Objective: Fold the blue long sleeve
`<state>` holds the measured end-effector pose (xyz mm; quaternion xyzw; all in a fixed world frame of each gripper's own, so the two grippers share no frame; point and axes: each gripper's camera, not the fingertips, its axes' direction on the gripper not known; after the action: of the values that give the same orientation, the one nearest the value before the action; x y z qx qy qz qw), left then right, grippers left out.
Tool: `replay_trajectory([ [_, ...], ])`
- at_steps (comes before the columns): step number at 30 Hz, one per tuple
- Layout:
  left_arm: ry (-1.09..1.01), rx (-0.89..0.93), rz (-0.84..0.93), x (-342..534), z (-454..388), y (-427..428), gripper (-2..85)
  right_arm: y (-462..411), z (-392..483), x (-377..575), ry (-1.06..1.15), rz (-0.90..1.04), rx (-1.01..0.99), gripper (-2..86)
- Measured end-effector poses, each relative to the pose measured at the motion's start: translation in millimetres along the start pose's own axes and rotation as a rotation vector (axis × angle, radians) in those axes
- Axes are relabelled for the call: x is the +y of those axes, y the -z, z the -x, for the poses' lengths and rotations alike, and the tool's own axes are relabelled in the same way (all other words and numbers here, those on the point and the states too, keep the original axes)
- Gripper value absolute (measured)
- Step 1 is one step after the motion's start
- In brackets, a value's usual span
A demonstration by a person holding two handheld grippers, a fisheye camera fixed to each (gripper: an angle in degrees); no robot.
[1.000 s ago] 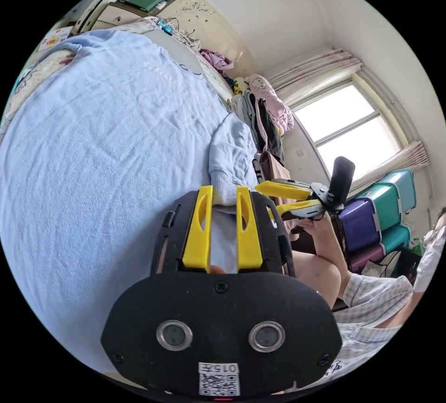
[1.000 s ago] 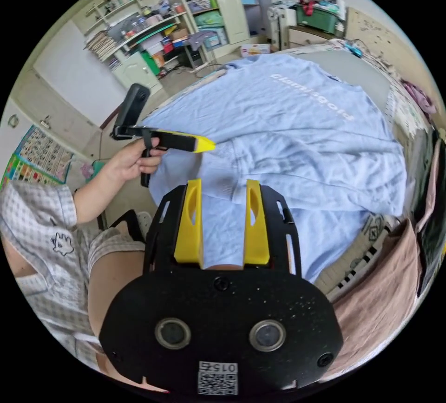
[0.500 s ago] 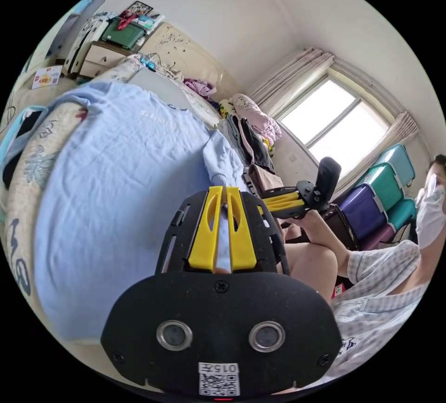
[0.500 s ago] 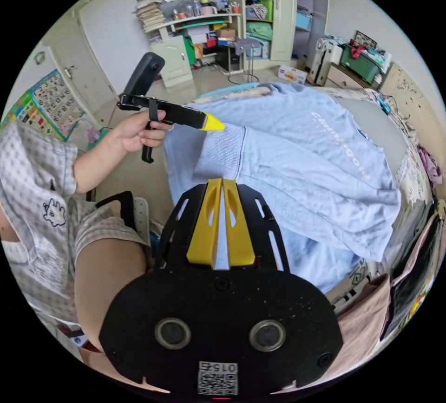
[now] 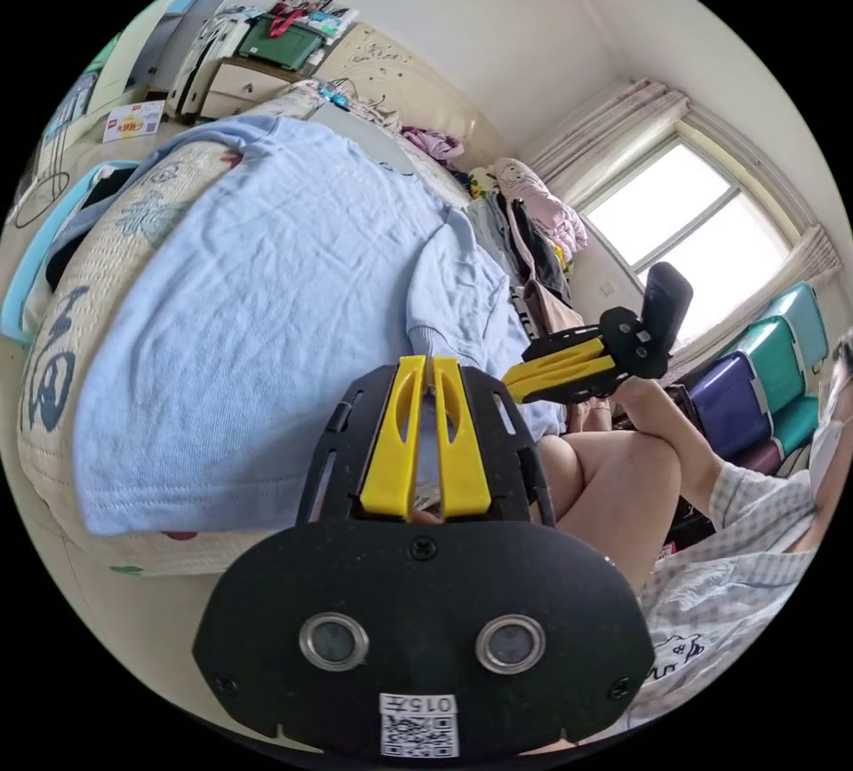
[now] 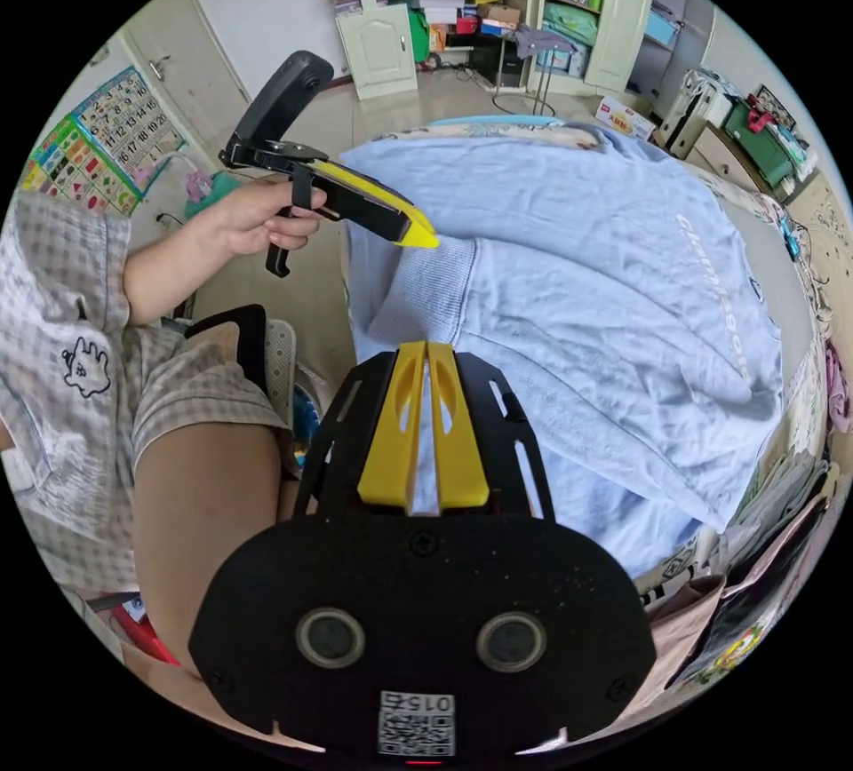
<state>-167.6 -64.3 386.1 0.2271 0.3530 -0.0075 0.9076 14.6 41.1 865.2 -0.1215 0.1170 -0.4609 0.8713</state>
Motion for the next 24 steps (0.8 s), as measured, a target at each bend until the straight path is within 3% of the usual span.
replay_trajectory([
  [9,-0.024,-0.082,0.057,-9,-21,-8,0.0,-42,66,-63,0.198,0.381,0.367,-0.3],
  [14,-0.062,-0.146,0.105,-15,-37,-10,0.2,-51,72,-80,0.217,0.492,0.433,-0.3],
  [17,-0.086,-0.171,0.122,-15,-42,-11,0.2,-32,49,-74,0.094,0.396,0.351,-0.3],
  [21,-0.115,-0.194,0.125,-14,-47,-14,0.3,10,-29,-29,-0.202,0.108,-0.029,-0.3],
  [24,-0.112,-0.2,0.126,-15,-48,-15,0.3,20,-70,-9,-0.316,0.027,-0.225,-0.3],
])
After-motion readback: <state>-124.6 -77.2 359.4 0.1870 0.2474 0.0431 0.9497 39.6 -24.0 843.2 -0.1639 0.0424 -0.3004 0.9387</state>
